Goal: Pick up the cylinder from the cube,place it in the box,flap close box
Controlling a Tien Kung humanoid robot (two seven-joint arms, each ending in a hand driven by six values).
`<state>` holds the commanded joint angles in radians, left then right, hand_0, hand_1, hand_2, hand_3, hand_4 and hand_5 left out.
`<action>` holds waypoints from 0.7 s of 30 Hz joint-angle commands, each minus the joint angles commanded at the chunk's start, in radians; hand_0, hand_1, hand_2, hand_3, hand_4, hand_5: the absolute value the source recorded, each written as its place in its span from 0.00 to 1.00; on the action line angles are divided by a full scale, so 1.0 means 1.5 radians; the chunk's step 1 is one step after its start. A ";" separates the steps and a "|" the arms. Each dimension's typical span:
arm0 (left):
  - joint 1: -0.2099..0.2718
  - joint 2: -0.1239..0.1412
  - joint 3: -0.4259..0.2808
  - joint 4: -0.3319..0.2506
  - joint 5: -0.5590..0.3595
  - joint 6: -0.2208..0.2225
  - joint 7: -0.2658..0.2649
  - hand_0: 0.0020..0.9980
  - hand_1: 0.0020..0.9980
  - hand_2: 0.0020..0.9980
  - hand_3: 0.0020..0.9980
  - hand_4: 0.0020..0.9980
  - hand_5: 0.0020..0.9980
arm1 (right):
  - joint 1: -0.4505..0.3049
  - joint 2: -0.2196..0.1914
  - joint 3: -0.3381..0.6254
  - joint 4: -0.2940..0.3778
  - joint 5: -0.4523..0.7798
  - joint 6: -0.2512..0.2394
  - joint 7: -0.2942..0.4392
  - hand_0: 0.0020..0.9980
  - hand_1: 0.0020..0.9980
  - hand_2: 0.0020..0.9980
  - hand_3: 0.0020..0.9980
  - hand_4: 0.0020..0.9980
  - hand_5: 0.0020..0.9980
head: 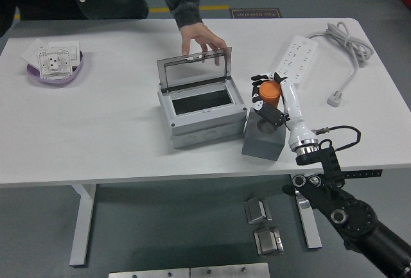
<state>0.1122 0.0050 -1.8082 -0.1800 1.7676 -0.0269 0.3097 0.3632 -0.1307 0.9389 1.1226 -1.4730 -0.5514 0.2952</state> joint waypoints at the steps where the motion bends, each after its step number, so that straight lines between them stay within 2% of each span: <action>1: 0.000 0.001 0.001 0.000 -0.001 0.000 0.000 0.67 0.67 0.57 0.66 0.43 0.00 | 0.013 -0.001 -0.004 0.005 -0.019 0.005 -0.017 0.43 0.43 0.48 0.47 0.00 0.00; 2: 0.000 0.001 0.001 0.000 -0.002 0.000 0.001 0.67 0.67 0.57 0.66 0.43 0.00 | 0.023 -0.001 -0.008 0.007 -0.034 0.011 -0.030 0.43 0.43 0.48 0.47 0.00 0.00; 3: 0.000 0.002 0.002 0.000 -0.003 0.000 0.001 0.67 0.67 0.57 0.66 0.43 0.00 | 0.033 -0.001 -0.012 0.008 -0.049 0.016 -0.043 0.31 0.31 0.48 0.45 0.00 0.00; 8: -0.002 0.004 0.009 0.000 -0.009 0.001 0.002 0.67 0.67 0.57 0.66 0.43 0.00 | 0.091 0.008 -0.053 -0.009 -0.129 0.052 -0.114 0.31 0.31 0.48 0.45 0.00 0.00; 9: -0.002 0.005 0.010 0.000 -0.010 0.001 0.002 0.67 0.67 0.57 0.67 0.43 0.00 | 0.102 0.012 -0.063 -0.018 -0.143 0.059 -0.127 0.12 0.22 0.45 0.41 0.00 0.00; 14: -0.003 0.007 0.013 0.000 -0.011 0.001 0.003 0.67 0.67 0.57 0.67 0.43 0.00 | 0.154 0.025 -0.112 -0.064 -0.197 0.094 -0.178 0.12 0.22 0.45 0.41 0.00 0.00; 15: -0.003 0.007 0.013 0.000 -0.010 0.000 0.003 0.67 0.67 0.57 0.67 0.43 0.00 | 0.164 0.027 -0.122 -0.071 -0.205 0.102 -0.187 0.08 0.18 0.42 0.38 0.00 0.00; 21: -0.004 0.009 0.009 0.000 -0.004 0.000 0.004 0.67 0.67 0.57 0.67 0.44 0.00 | 0.224 0.041 -0.179 -0.114 -0.244 0.136 -0.225 0.09 0.18 0.43 0.38 0.00 0.00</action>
<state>0.1066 0.0189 -1.7955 -0.1800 1.7621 -0.0274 0.3161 0.6985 -0.0689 0.6705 0.9519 -1.8387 -0.3479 -0.0418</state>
